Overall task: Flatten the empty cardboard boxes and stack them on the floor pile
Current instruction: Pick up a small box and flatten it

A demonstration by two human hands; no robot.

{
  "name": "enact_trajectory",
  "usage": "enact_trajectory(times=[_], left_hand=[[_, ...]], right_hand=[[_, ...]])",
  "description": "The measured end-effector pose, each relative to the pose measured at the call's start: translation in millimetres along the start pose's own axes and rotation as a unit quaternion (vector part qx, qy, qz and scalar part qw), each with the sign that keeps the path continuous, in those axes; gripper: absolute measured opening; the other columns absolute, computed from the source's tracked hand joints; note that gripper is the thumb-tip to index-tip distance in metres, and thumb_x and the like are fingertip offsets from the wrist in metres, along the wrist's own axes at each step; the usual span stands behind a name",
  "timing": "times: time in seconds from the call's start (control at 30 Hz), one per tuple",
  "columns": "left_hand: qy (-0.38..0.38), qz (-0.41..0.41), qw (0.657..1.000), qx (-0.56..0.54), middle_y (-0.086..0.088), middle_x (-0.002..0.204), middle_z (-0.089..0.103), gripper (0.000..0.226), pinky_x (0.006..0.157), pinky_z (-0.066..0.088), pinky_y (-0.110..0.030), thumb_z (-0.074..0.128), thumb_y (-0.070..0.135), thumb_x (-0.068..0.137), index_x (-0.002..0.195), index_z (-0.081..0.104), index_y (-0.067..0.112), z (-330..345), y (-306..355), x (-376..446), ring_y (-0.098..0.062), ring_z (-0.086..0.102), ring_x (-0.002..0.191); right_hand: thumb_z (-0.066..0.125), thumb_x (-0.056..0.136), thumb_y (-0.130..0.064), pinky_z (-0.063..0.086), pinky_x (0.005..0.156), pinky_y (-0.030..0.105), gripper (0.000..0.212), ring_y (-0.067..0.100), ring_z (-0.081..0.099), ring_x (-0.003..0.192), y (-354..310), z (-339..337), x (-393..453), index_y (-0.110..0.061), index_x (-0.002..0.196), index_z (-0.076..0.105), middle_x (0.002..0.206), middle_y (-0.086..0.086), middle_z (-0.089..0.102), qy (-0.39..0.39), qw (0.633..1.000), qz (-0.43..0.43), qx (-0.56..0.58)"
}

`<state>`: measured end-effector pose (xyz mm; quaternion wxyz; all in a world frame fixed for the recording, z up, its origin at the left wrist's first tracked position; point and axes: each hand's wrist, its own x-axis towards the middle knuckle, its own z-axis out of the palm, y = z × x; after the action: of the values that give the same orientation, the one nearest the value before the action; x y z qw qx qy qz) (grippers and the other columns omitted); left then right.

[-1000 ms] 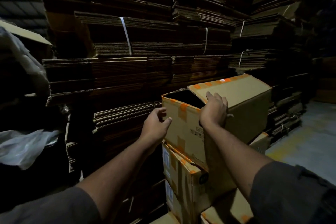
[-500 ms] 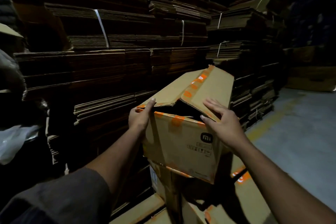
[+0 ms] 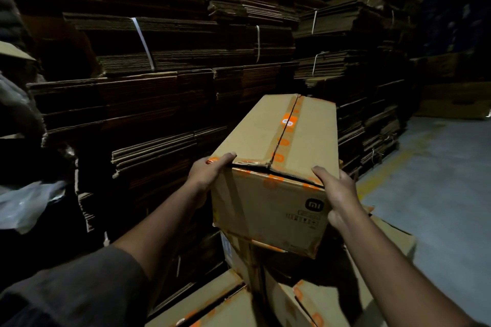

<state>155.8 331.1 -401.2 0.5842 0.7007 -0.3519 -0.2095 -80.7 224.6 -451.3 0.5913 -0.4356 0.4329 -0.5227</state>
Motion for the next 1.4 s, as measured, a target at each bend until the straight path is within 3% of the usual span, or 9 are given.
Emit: enact_trajectory(times=[0.17,0.4,0.53,0.73,0.87,0.93,1.1,1.27,1.4], left_hand=[[-0.013,0.033,0.999,-0.002,0.004,0.103,0.064,0.024,0.069,0.050,-0.026,0.076,0.044,0.085,0.097,0.062,0.027,-19,2,-53,-0.012,0.061,0.093],[0.045,0.044,0.997,-0.036,-0.001,0.110,0.068,0.041,0.071,0.055,-0.028,0.074,0.046,0.085,0.115,0.065,0.020,-71,-16,-151,-0.016,0.067,0.097],[0.097,0.072,0.989,-0.082,0.001,0.105,0.074,0.033,0.073,0.059,-0.033,0.078,0.045,0.083,0.109,0.069,0.026,-108,-25,-218,-0.018,0.071,0.096],[0.203,0.115,0.963,-0.135,-0.002,0.108,0.072,0.053,0.073,0.054,-0.029,0.082,0.047,0.075,0.118,0.061,0.023,-164,-48,-330,-0.015,0.070,0.094],[0.279,0.119,0.941,-0.149,0.002,0.104,0.068,0.044,0.068,0.055,-0.026,0.076,0.044,0.076,0.112,0.053,0.030,-198,-66,-396,-0.007,0.067,0.087],[0.322,0.117,0.926,-0.158,0.003,0.104,0.068,0.046,0.066,0.056,-0.030,0.081,0.047,0.077,0.111,0.053,0.034,-217,-77,-425,-0.009,0.068,0.087],[0.437,0.109,0.883,-0.128,-0.008,0.117,0.066,0.058,0.077,0.059,-0.046,0.073,0.062,0.068,0.116,0.055,0.035,-262,-109,-491,-0.026,0.066,0.105],[0.498,0.053,0.858,-0.112,-0.013,0.113,0.065,0.055,0.070,0.058,-0.044,0.068,0.062,0.071,0.117,0.055,0.034,-288,-150,-547,-0.034,0.066,0.102],[0.541,-0.025,0.835,-0.098,-0.011,0.115,0.062,0.028,0.081,0.057,-0.055,0.067,0.068,0.070,0.093,0.056,0.057,-298,-186,-570,-0.033,0.064,0.105]], right_hand=[[0.069,0.093,-0.023,0.039,0.085,0.033,0.041,0.020,0.056,0.101,6,-15,-46,-0.021,0.132,0.056,0.113,0.000,0.063,-0.016,0.997,-0.069,-0.007],[0.067,0.094,-0.021,0.044,0.085,0.031,0.042,0.005,0.060,0.099,1,-27,-131,-0.026,0.133,0.054,0.118,-0.004,0.067,-0.076,0.988,-0.134,-0.031],[0.068,0.093,-0.023,0.051,0.082,0.031,0.043,0.008,0.062,0.105,0,-33,-189,-0.035,0.132,0.054,0.115,-0.012,0.068,-0.125,0.978,-0.164,-0.033],[0.068,0.092,-0.031,0.056,0.089,0.040,0.056,0.013,0.062,0.113,13,-23,-274,-0.036,0.143,0.047,0.122,-0.009,0.066,-0.231,0.955,-0.182,-0.036],[0.065,0.095,-0.021,0.052,0.071,0.010,0.060,-0.011,0.059,0.102,11,-2,-324,-0.037,0.146,0.038,0.114,-0.026,0.057,-0.316,0.923,-0.216,-0.049],[0.065,0.095,-0.018,0.047,0.073,0.006,0.064,-0.021,0.054,0.095,13,10,-349,-0.037,0.148,0.034,0.112,-0.034,0.050,-0.349,0.910,-0.218,-0.056],[0.068,0.092,-0.020,0.049,0.091,0.020,0.073,-0.022,0.056,0.099,52,38,-402,-0.031,0.155,0.031,0.117,-0.034,0.053,-0.442,0.882,-0.157,-0.054],[0.067,0.093,-0.017,0.046,0.085,0.014,0.067,-0.016,0.058,0.103,105,69,-441,-0.042,0.145,0.033,0.114,-0.033,0.057,-0.522,0.842,-0.119,-0.073],[0.070,0.086,-0.033,0.045,0.106,0.031,0.060,0.003,0.051,0.128,150,99,-459,-0.034,0.143,0.051,0.143,-0.012,0.053,-0.569,0.809,-0.083,-0.118]])
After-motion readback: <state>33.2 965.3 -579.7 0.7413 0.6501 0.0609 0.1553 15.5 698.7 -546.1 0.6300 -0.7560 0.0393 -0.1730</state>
